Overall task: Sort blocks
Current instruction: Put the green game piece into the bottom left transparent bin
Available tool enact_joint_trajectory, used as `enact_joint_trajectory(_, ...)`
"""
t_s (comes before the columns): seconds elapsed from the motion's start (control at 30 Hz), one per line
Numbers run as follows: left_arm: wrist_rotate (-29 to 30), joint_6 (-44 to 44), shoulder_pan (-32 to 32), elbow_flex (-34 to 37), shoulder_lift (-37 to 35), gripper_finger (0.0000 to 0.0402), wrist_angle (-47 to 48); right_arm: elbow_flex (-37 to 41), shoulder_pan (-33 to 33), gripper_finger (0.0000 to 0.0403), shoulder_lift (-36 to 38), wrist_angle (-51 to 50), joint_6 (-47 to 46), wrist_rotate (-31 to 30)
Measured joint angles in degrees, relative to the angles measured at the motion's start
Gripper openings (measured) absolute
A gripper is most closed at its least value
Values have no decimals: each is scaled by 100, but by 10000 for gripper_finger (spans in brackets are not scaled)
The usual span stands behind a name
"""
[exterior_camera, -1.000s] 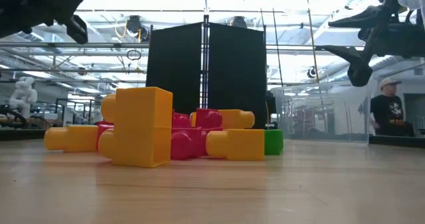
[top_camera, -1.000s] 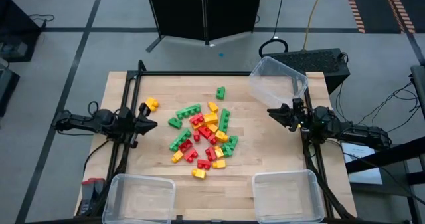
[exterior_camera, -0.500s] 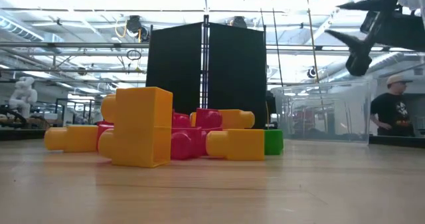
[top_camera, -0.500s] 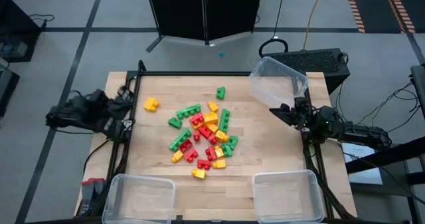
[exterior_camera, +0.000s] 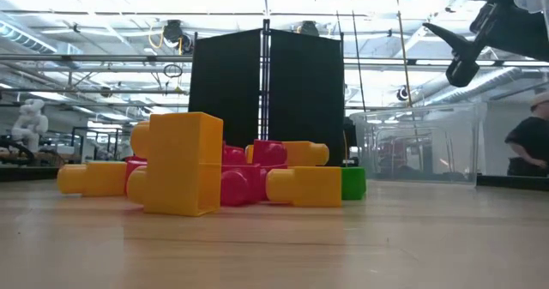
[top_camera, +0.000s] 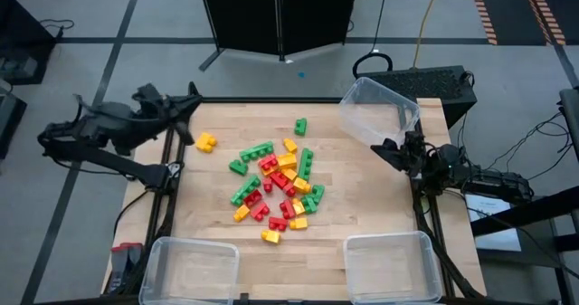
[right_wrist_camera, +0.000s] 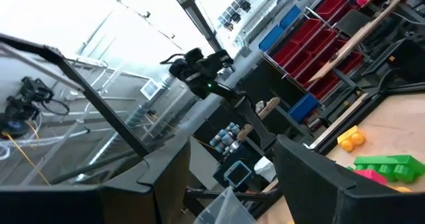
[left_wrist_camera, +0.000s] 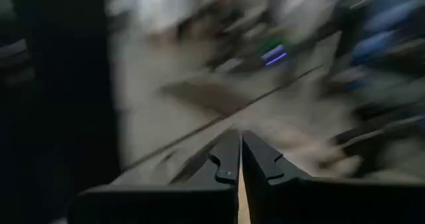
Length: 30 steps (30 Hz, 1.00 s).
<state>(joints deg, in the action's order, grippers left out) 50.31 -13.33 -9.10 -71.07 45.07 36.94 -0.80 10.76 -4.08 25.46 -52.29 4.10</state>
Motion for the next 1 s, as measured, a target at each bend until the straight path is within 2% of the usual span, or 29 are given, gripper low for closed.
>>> enact_joint_trajectory(0.03, 110, -340, 49, -103, 87, 0, 403, 0, 1, 208, -1, -6, 65, 37)
enact_joint_trajectory(0.1, -73, -685, 164, -214, 217, 0, 1013, 0, 1, 208, 0, -37, 156, 51)
enact_joint_trajectory(0.23, -1304, -727, 418, -218, 451, 9, 1912, 0, 2, 208, -2, -129, 238, 54)
enact_joint_trajectory(0.37, -2136, -358, 612, -205, 798, 47, 2230, 0, 0, 208, -2, -269, 242, 74)
enact_joint_trajectory(0.47, -2363, -83, 680, -136, 1052, 88, 2056, 0, 0, 208, 0, -360, 253, 76)
enact_joint_trajectory(0.6, -2385, 178, 813, -50, 1551, 157, 1964, 0, 2, 208, 0, -478, 425, 74)
enact_joint_trajectory(0.73, -2367, 59, 1160, -50, 2141, 214, 1924, 0, 1, 208, 0, -542, 520, 52)
enact_joint_trajectory(0.83, -2388, -280, 1509, -50, 2686, 235, 1946, 0, 0, 208, -1, -616, 520, 48)
enact_joint_trajectory(1.0, -2959, -223, 2032, -50, 3542, 240, 1955, 0, 2, 208, -2, -805, 515, 49)
